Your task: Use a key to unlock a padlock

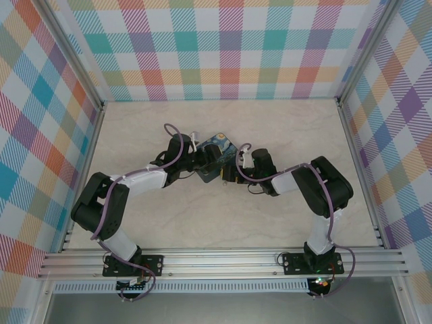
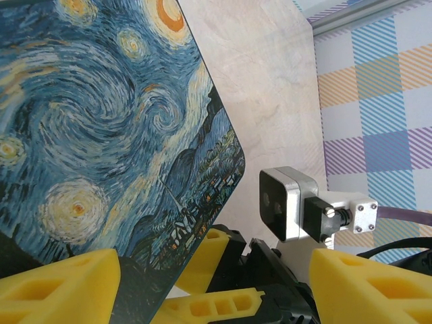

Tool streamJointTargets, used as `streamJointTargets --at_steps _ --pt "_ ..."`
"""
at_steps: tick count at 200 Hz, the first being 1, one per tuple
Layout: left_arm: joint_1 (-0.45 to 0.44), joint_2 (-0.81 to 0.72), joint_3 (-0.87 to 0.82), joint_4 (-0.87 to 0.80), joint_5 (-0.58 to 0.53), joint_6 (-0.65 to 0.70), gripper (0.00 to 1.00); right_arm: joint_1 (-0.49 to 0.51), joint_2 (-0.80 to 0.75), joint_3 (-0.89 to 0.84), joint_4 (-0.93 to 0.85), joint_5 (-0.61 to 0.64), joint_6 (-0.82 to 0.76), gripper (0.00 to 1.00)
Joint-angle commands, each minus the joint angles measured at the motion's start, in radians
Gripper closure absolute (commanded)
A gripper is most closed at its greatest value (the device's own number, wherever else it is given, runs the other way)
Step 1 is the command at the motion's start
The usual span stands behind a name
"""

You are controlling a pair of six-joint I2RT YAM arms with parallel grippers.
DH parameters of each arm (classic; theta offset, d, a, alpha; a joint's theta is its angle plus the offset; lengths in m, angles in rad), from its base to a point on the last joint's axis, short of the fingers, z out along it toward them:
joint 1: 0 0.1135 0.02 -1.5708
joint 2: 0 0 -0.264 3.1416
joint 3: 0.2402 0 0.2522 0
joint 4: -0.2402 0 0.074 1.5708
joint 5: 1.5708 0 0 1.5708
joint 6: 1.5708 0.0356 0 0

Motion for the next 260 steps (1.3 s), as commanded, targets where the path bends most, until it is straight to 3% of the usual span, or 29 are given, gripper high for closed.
streamJointTargets --at_steps 1,116,196,214,245,260 --pt "0.006 0.01 0.003 0.016 0.009 -0.001 0.26 0.029 0.022 -0.005 -0.126 -0.02 -0.02 0.48" --pt "0.01 0.0 -0.007 0.015 0.003 -0.003 0.25 0.036 -0.009 -0.043 -0.127 -0.013 -0.027 0.59" --pt "0.013 -0.011 -0.021 0.01 -0.002 -0.001 0.25 0.034 -0.025 -0.048 -0.126 0.025 -0.029 0.87" --pt "0.012 -0.014 -0.026 0.008 -0.002 0.0 0.25 0.037 -0.036 -0.046 -0.116 0.032 -0.028 0.85" --pt "0.014 -0.019 -0.028 0.003 -0.005 0.001 0.25 0.02 -0.046 -0.076 -0.029 -0.002 -0.023 0.67" --pt "0.013 -0.021 -0.026 0.001 -0.005 0.004 0.25 0.008 -0.031 -0.086 0.027 -0.022 -0.015 0.62"
